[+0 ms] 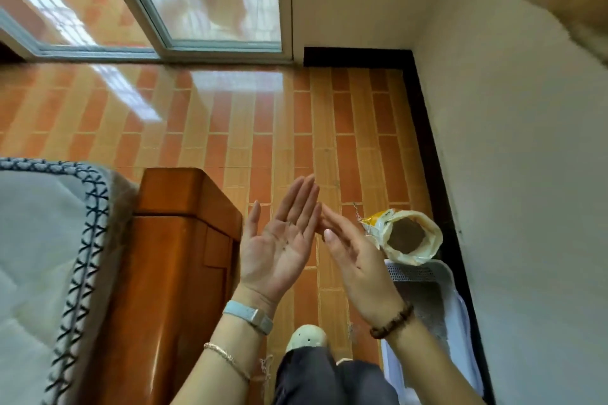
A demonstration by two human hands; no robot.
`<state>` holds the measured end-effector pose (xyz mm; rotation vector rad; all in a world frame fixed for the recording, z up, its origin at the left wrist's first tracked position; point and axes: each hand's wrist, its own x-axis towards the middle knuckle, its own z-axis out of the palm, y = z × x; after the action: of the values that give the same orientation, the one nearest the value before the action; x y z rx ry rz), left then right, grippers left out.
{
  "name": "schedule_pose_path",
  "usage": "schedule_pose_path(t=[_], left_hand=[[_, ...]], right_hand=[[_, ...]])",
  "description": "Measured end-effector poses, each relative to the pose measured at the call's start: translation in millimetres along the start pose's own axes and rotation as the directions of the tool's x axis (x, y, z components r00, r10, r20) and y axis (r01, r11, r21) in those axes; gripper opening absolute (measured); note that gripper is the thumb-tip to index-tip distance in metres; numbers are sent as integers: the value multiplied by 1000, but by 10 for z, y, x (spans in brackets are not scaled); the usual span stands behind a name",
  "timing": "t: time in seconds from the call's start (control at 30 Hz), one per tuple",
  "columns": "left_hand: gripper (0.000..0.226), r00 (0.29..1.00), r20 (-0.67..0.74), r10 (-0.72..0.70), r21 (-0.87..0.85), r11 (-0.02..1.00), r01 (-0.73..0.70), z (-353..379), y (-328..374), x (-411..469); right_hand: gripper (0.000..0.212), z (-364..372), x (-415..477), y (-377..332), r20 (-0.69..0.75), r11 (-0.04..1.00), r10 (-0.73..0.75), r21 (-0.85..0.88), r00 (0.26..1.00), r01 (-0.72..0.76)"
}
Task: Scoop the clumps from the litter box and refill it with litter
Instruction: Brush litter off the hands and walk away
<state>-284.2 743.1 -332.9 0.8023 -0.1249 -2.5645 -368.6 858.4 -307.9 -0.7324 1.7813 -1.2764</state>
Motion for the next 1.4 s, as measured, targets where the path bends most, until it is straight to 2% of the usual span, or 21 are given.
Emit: schedule_pose_path(t=[0.17,0.3,0.4,0.6,0.97,1.13,1.27,1.4], left_hand=[[66,999,17,40,19,999,-40,785,299,-864],[67,997,36,67,19,998,-68,1304,465,-1391],[67,994,46,100,7,995,-100,1629,548,-1668],[66,981,74,179,-68,982,-174,2030,688,-1913],[64,953,94,288,-168,948,-270,2294,1260,-1720],[63,947,81,311,-202,936,-290,2402,1797,-1348],[62,943,93,319,-212,932,-295,2526,2322,-1051],[62,932,112,345,-215,924,-316,2678,2841,-794]], right_hand=[[52,-2,-461,-1072,29,997,45,60,999,-46],[43,-44,-750,-1771,57,988,8,153,998,-16],[41,-87,-868,-2158,76,982,-39,188,996,24],[33,-160,-854,-2707,141,986,-105,145,984,84],[39,-84,-197,-3263,295,991,-107,109,950,78],[39,115,451,-3538,339,993,-90,101,937,59],[29,299,1002,-3826,360,987,-66,163,930,7],[28,516,1533,-4112,366,989,-75,150,927,21]])
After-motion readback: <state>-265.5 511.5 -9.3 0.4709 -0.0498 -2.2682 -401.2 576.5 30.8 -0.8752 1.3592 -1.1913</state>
